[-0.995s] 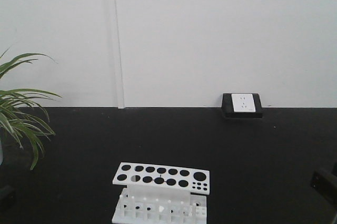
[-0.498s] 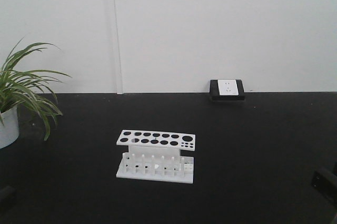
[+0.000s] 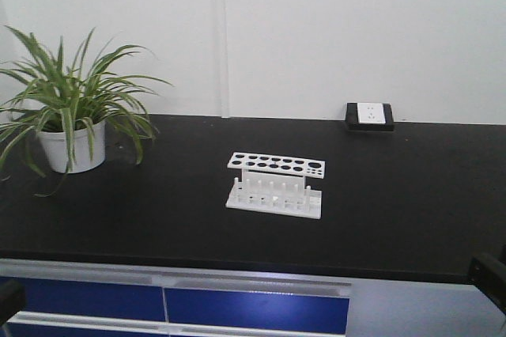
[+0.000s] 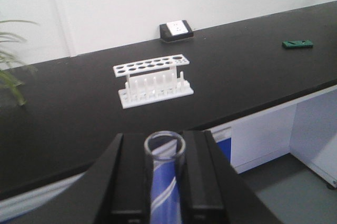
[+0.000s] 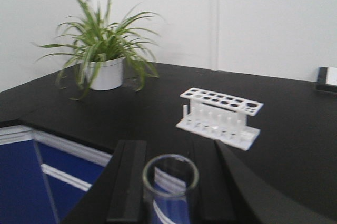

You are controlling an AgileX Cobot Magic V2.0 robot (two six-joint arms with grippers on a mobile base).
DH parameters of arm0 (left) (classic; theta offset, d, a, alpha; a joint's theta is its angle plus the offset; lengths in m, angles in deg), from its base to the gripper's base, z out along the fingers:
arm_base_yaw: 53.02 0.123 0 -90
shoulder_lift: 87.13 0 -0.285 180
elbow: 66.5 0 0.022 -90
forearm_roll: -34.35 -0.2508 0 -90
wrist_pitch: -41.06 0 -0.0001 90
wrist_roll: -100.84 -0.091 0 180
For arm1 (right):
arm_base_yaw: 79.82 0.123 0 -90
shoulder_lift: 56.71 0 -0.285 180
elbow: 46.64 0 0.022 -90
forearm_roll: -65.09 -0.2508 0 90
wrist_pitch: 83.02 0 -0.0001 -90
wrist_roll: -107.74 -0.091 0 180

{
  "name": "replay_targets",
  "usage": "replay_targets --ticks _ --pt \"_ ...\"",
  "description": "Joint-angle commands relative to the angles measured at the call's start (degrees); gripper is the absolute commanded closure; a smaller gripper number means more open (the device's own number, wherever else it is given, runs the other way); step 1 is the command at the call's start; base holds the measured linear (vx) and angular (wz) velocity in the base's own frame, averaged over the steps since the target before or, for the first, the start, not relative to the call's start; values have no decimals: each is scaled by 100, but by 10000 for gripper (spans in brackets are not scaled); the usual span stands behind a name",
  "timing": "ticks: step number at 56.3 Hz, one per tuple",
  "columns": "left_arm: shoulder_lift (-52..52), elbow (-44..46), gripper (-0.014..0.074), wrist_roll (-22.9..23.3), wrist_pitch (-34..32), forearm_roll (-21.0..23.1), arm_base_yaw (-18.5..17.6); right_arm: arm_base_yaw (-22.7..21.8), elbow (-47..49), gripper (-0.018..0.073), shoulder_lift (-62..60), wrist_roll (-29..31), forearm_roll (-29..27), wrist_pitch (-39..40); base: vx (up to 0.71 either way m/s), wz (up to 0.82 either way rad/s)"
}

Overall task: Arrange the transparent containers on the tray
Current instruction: 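Drive the base to the counter with the yellow tray, holding both tubes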

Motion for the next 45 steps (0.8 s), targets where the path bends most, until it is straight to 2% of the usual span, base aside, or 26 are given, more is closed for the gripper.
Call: replay_targets --ticks 1,21,45 --pt "7 168 597 60 -467 54 -32 -2 173 571 2 9 55 428 -40 30" --pt "7 168 597 60 -467 54 -32 -2 173 571 2 9 55 428 -39 36" --pt "7 168 597 60 -467 54 -32 -2 173 571 2 9 55 428 -34 53"
